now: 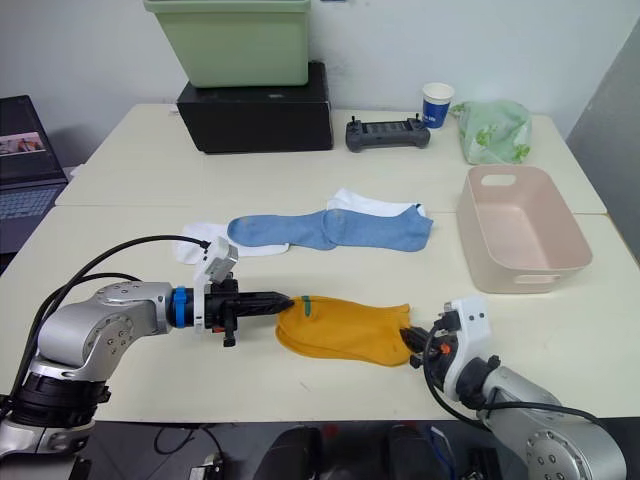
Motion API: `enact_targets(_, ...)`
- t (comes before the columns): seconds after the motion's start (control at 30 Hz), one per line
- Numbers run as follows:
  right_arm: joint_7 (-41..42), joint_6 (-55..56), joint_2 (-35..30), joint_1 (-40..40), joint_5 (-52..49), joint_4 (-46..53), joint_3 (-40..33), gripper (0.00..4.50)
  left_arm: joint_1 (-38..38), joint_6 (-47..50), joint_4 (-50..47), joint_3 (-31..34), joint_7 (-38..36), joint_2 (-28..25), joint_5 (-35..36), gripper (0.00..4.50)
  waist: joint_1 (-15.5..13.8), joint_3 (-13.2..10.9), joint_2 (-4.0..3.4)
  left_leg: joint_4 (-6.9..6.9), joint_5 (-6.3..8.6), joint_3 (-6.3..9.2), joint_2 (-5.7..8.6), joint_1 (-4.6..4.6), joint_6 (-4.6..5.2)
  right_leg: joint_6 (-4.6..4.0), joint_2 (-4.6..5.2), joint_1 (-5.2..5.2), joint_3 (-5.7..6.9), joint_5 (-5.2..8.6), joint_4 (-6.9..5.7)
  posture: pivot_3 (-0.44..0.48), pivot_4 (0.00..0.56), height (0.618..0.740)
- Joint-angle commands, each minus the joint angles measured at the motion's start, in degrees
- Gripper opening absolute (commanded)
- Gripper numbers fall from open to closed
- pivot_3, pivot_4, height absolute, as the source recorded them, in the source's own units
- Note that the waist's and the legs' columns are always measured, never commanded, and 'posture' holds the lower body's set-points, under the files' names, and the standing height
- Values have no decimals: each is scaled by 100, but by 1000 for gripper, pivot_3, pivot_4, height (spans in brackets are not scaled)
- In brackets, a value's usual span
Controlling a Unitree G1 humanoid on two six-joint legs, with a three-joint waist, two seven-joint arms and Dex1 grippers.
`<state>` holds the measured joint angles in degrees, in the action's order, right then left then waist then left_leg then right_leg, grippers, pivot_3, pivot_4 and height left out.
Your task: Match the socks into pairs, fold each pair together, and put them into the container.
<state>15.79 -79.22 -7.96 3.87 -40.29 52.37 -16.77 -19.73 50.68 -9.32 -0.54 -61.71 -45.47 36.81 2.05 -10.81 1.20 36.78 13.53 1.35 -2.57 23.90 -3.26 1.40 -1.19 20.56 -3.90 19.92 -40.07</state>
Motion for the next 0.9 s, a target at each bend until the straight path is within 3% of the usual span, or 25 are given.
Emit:
enact_targets(0.03, -77, 6, 17, -150, -274, 92, -91, 51, 104, 6, -207, 180, -6, -95, 98, 0, 0, 0, 0, 0, 0, -1, 0, 0, 0, 0, 0, 0, -1, 0, 0, 0, 150, 740)
enact_targets(0.53, -419, -528, 64, -642, -674, 50, -210, 51, 345, -73, -313, 204, 142, -131, 56, 0, -2, 0, 0, 0, 0, 2, -1, 1, 0, -1, 1, 1, 1, 0, 0, 0, 150, 740)
enact_targets(0.9, -305, -541, -74, -410, -805, 15, -289, 51, 338, 36, -377, 332, 139, -210, 214, 0, -1, 0, 0, -1, 0, 1, -1, 1, 0, 0, 0, 1, 1, 0, 1, 0, 150, 740)
